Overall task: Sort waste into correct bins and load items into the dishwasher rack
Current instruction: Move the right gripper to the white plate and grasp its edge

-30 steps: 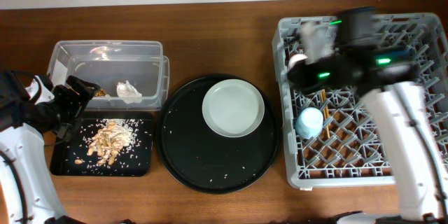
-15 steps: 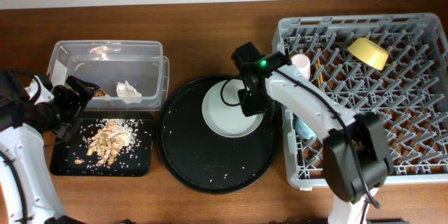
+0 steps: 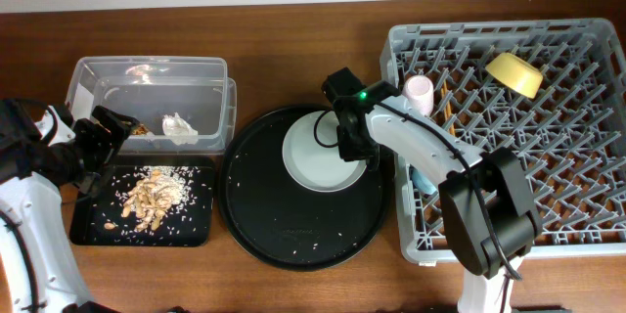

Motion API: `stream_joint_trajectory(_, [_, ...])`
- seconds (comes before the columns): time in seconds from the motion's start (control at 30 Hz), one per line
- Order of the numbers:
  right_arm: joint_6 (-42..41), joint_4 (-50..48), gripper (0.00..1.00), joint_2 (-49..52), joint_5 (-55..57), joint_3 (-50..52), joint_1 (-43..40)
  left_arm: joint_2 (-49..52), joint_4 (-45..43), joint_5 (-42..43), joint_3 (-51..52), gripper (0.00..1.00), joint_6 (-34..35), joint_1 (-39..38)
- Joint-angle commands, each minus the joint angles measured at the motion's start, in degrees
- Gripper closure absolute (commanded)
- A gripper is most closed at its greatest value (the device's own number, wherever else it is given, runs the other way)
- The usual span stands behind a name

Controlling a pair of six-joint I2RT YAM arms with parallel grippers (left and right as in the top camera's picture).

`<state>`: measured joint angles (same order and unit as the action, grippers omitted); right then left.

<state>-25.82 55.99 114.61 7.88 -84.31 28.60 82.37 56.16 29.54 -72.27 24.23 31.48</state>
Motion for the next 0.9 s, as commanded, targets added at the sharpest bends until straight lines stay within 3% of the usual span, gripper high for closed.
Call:
stream_joint_trajectory(0.0, [-4.00, 0.44, 0.55, 0.63, -0.81, 0.55, 0.22, -0.66, -0.09, -0.04, 0.00, 0.01, 0.09, 0.09])
stream_joint_trajectory(0.47, [-6.12, -4.79, 0.59, 0.63, -5.38, 4.52, 0.26, -0.63, -0.09, -0.04, 0.00, 0.01, 0.09, 0.09])
stream_joint_trajectory(0.7, [9.97, -3.28, 0.59, 0.61, -23.10, 4.50, 0.26, -0.63, -0.07, -0.04, 0.00, 0.01, 0.09, 0.09])
stream_joint_trajectory(0.87, [13.55, -1.25, 0.58, 0.61, -20.83, 4.48, -1.38, -0.66, -0.09, -0.04, 0.00, 0.01, 0.09, 0.09])
